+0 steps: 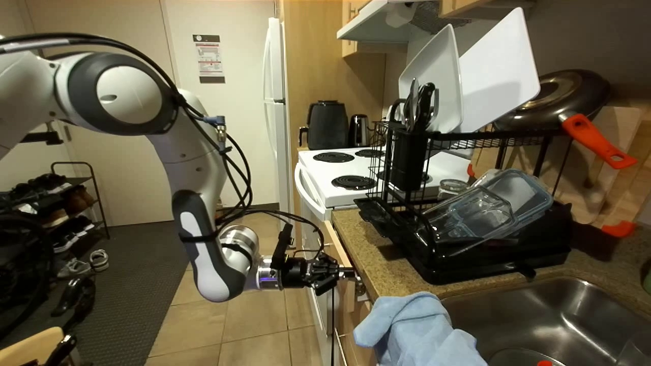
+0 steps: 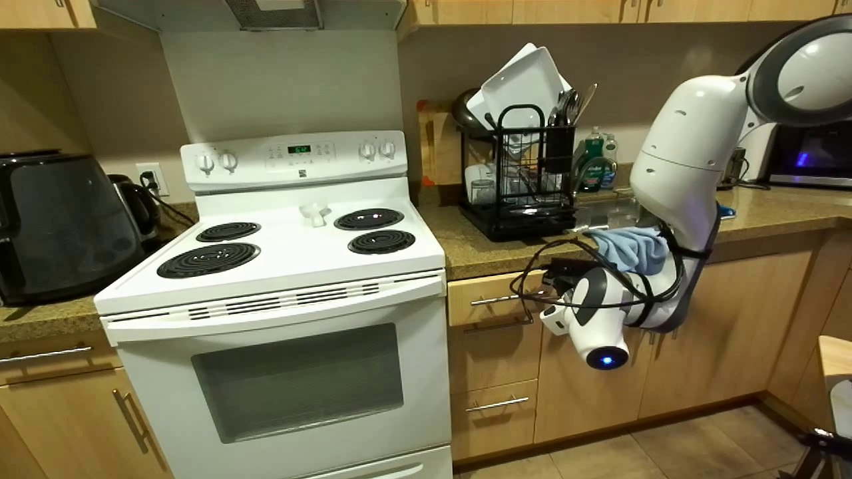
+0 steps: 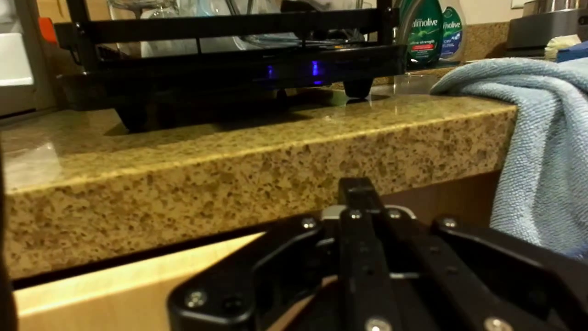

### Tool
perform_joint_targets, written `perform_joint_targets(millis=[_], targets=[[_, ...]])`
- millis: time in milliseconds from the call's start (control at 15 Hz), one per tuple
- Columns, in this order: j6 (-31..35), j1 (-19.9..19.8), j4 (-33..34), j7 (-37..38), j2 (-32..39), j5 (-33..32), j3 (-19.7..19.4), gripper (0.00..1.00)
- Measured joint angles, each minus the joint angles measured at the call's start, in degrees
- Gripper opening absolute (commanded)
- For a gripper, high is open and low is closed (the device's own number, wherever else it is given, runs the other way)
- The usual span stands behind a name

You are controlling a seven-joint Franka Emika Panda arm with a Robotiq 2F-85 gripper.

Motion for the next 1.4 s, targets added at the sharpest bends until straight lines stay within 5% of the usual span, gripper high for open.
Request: perform_joint_targets(millis=[800, 1400], targets=[[6.1, 1.2, -1.5, 0.3, -8.5, 0.4, 6.6, 0.0], [16.9, 1.3, -2.6, 2.5, -10.2, 3.5, 7.7, 0.0]])
